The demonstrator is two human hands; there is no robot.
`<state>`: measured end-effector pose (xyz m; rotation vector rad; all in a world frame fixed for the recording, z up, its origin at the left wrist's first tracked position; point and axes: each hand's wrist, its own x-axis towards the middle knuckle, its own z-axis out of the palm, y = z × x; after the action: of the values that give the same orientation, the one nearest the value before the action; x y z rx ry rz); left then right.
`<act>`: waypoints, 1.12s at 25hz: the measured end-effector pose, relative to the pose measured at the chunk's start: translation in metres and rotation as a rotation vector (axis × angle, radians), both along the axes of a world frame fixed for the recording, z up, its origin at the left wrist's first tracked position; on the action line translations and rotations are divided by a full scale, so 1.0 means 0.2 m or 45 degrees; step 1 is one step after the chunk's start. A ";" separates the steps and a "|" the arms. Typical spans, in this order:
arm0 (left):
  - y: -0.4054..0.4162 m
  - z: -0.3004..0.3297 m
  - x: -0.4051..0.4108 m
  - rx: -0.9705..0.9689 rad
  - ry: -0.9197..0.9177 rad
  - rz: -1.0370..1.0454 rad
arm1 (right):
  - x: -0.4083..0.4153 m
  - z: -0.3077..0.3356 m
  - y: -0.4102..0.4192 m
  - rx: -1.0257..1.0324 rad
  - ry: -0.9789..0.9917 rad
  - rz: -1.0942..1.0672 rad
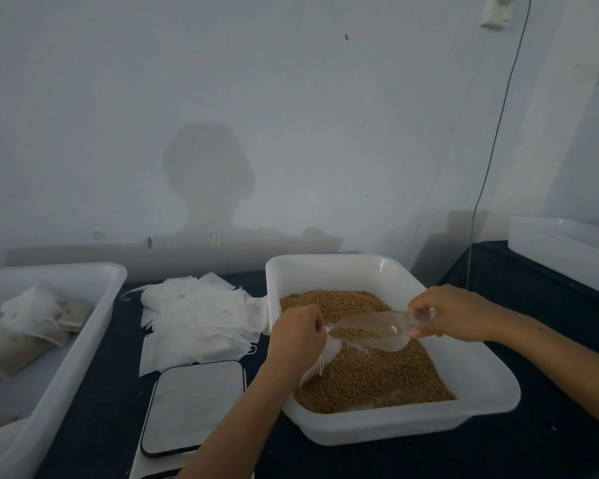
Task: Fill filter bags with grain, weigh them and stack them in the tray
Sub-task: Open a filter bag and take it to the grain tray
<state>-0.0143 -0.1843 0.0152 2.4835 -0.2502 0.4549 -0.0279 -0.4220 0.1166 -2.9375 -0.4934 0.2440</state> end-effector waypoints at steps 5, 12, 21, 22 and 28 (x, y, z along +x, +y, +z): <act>0.01 -0.01 0.02 0.008 0.005 0.095 | -0.02 -0.09 -0.07 0.317 0.038 -0.052; 0.01 -0.01 0.03 0.015 0.098 0.056 | -0.03 0.03 -0.04 0.116 -0.038 0.062; 0.01 0.01 0.00 -0.001 0.106 0.027 | 0.01 0.12 0.16 -0.364 -0.227 0.107; 0.01 0.01 0.00 0.000 0.105 0.025 | 0.01 0.12 0.17 -0.376 -0.238 0.109; 0.01 0.00 0.01 0.001 0.087 0.024 | 0.01 0.11 0.17 -0.346 -0.213 0.081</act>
<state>-0.0129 -0.1818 0.0151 2.4989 -0.1994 0.3770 -0.0262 -0.3884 0.1392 -3.2283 -0.6220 0.0775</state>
